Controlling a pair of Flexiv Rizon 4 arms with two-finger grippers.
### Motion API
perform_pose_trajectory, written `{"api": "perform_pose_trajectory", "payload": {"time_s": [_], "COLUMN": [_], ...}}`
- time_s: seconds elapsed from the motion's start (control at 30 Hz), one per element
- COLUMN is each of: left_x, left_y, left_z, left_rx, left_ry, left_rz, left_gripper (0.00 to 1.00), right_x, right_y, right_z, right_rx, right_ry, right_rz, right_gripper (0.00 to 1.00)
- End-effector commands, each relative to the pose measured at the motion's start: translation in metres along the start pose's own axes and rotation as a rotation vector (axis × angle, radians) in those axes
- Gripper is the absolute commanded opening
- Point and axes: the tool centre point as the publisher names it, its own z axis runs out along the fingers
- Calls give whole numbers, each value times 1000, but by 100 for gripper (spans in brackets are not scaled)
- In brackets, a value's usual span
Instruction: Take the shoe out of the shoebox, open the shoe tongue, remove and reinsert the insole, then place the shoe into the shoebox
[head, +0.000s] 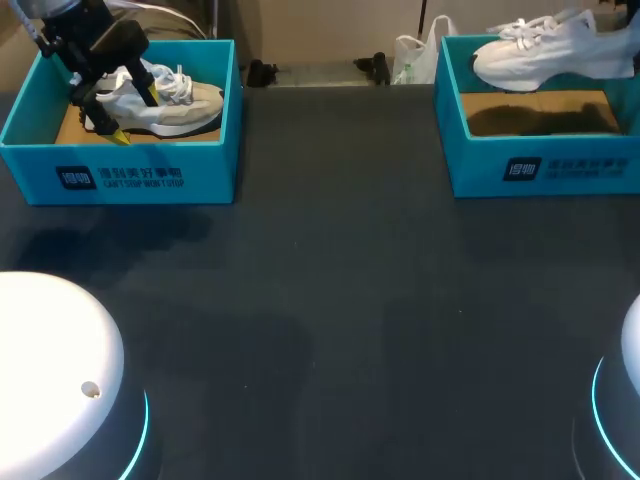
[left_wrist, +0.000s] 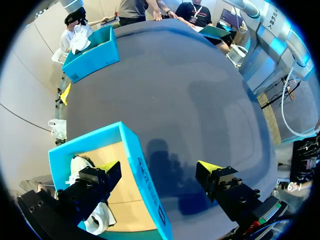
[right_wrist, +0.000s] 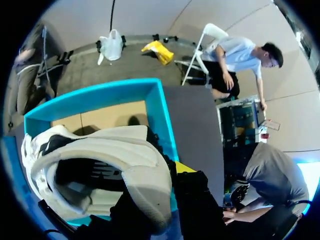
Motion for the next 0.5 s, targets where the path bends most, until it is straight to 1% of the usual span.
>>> {"api": "perform_pose_trajectory", "payload": {"time_s": [0.03,0.13,0.33,0.5], "left_x": [1,1,1,1], "left_y": [0,0,0,0], "left_z": [0,0,0,0], "left_rx": [-3,-3,-3,-3], "left_ry": [0,0,0,0], "left_rz": [0,0,0,0], "left_gripper": [100,100,100,100], "right_x": [-5,-3,5,5], "right_y": [-5,-10,-18,-35], "right_z": [10,15,15,21], "right_rx": [-3,6,5,13], "right_ry": [21,24,19,22], "right_rz": [4,5,-12,-5], "right_gripper": [0,0,0,0]}}
